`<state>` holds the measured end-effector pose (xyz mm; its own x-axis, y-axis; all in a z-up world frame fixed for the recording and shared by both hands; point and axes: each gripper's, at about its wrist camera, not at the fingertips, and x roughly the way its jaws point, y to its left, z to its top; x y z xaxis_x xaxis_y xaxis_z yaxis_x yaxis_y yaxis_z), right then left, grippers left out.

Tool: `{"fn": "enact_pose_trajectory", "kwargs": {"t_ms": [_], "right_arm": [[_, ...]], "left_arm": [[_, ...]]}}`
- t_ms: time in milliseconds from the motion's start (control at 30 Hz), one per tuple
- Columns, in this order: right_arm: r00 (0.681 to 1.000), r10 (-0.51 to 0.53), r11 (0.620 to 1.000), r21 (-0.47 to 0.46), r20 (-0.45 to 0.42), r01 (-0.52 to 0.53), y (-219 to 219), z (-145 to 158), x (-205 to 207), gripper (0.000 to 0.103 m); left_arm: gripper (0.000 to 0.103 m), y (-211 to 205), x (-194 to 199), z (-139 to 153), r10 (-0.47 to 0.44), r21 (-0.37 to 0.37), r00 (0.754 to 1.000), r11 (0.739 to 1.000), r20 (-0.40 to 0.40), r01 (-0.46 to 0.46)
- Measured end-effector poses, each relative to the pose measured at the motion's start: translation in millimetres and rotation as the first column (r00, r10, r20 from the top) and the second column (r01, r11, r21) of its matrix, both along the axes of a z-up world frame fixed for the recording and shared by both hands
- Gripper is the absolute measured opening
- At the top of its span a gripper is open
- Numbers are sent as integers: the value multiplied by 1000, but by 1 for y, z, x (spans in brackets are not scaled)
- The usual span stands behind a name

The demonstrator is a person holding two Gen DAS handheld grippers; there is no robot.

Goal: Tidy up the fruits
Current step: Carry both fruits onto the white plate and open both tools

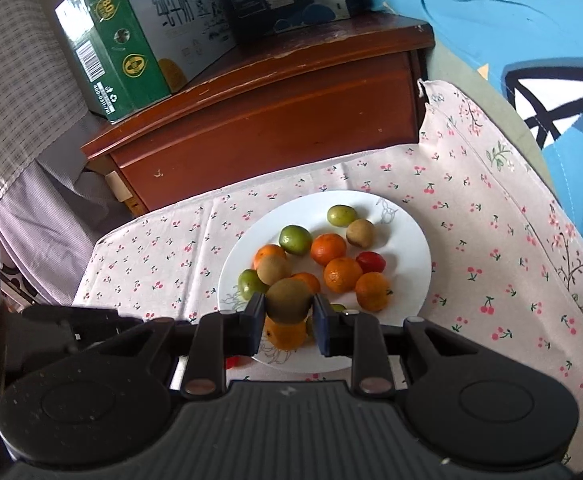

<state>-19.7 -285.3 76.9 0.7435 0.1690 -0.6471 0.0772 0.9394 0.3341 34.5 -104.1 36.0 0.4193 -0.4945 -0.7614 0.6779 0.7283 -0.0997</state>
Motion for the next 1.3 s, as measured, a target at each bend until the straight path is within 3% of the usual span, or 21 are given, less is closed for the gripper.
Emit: {"fn": "enact_pose_trajectory", "kwargs": {"t_ms": [367,467,600,767,1000,1300], "right_arm": [[1000,-6,1000,19,7,6,-4,1,1,26],[1000,-7,1000,24,-1,7,-5,-1,3,26],[1000,-21,999,36,-15,22,-8,-5,6,26],[999,-43,997,58,-25,44,-15,-8,8,26],[998,-50,995,80,-22,52,-18,-8,12,26],[996,-78,992,94,-33,81,-18,-16,24,26]], "left_arm": [[27,-14,-3,-18,-2,35,1000,999,25,1],[18,-14,-3,-22,3,28,1000,1000,22,-4],[18,-12,-6,-19,7,23,999,1000,31,-8],[18,-3,-6,-4,36,-11,999,999,17,-36],[18,-5,1,25,73,-88,994,994,86,-65],[18,-24,38,27,122,-177,990,978,69,-108]]}}
